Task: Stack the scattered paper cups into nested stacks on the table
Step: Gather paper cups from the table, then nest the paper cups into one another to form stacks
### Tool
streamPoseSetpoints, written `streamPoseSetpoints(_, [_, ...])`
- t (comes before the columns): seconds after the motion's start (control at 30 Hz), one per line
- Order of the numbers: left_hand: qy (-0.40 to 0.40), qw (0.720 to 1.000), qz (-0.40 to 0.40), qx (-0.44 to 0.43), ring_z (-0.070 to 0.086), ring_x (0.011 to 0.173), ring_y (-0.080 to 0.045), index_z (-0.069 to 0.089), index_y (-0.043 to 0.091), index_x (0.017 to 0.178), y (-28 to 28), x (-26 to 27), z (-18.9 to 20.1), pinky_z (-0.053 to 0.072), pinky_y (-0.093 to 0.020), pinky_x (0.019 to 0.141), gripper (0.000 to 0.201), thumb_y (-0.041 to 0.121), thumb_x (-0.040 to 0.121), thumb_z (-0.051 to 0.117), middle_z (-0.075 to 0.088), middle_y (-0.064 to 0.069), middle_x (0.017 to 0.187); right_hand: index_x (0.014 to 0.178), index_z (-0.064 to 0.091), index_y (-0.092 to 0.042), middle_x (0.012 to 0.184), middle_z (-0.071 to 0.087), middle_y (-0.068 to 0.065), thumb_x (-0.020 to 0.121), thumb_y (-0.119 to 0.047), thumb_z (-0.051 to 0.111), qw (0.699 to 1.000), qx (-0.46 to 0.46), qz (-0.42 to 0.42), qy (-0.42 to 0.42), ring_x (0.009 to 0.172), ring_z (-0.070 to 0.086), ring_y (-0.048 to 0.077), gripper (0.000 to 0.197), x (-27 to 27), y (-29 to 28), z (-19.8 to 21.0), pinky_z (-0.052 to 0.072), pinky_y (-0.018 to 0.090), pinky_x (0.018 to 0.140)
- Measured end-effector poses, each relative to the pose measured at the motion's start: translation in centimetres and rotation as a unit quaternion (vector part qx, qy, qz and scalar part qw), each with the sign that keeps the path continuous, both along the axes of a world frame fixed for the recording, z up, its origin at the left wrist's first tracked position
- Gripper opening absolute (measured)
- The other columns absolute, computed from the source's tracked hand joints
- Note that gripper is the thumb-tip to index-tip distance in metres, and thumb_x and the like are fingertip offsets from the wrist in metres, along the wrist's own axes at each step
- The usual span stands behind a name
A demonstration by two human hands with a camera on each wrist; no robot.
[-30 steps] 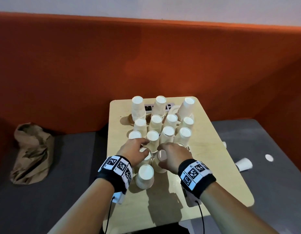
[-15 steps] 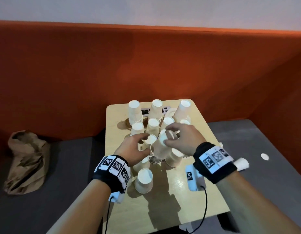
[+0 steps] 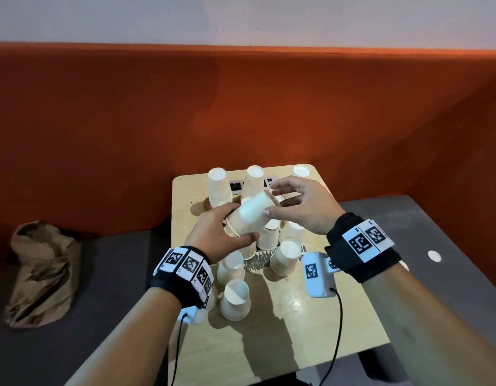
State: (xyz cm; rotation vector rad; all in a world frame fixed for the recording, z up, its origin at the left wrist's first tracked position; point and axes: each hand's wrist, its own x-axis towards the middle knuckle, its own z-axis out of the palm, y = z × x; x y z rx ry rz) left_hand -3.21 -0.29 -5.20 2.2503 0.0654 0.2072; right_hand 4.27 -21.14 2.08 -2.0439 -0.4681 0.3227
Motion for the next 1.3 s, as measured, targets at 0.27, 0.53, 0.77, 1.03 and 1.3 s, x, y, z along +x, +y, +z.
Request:
streamPoseSetpoints(0.27, [0.023,0.998,0.051,0.04,0.057,0.1,-0.011,0.059,0.026,0.123,0.8,-0.2,-1.0,0.049,-0.032,0.089,0.066,0.051,0.067,0.083,0.064,0.008,0.111,0.113,0.067,-0.027,0.108,0.069,-0.011,0.064,-0.03,0.092,0.991,-0.134,0.003,-0.008,0.087,0.068,0.009,0.054,0.5,-1.7,-3.1,0.056,0.028,0.082])
streamPoseSetpoints(0.53, [0.028,0.997,0.051,0.045,0.058,0.099,-0.013,0.057,0.025,0.127,0.8,0.1,-0.7,0.051,-0.035,0.089,0.07,0.054,0.067,0.08,0.06,0.007,0.111,0.121,0.061,-0.032,0.121,0.062,-0.012,0.072,-0.036,0.079,0.941,-0.337,0.033,-0.001,0.099,0.06,0.012,0.053,0.2,-2.4,-5.9,0.047,0.027,0.079])
streamPoseSetpoints(0.77, [0.034,0.997,0.049,0.045,0.057,0.101,-0.012,0.056,0.025,0.128,1.1,0.3,-1.0,0.051,-0.035,0.09,0.072,0.056,0.067,0.08,0.058,0.008,0.112,0.119,0.063,-0.034,0.121,0.065,0.002,0.076,-0.034,0.073,0.909,-0.414,0.05,-0.015,0.099,0.062,0.024,0.044,-0.8,-2.6,-7.9,0.053,0.035,0.081])
streamPoseSetpoints(1.03, [0.041,0.997,0.058,0.043,0.055,0.107,-0.014,0.054,0.026,0.128,1.5,0.8,-1.5,0.049,-0.039,0.095,0.071,0.052,0.068,0.081,0.056,0.009,0.119,0.119,0.069,-0.031,0.118,0.07,-0.009,0.073,-0.044,0.079,0.96,-0.278,0.025,0.023,0.1,0.065,0.012,0.049,0.8,-3.6,-5.4,0.051,0.031,0.092])
streamPoseSetpoints(1.3, [0.033,0.996,0.078,0.028,0.052,0.112,-0.019,0.054,0.029,0.124,1.9,1.6,-1.5,0.048,-0.045,0.094,0.066,0.055,0.067,0.077,0.059,0.006,0.115,0.103,0.072,-0.019,0.087,0.071,0.005,0.092,-0.028,0.07,0.995,0.015,-0.102,-0.005,0.058,0.068,0.013,0.015,3.1,-3.8,0.0,0.044,0.016,0.048])
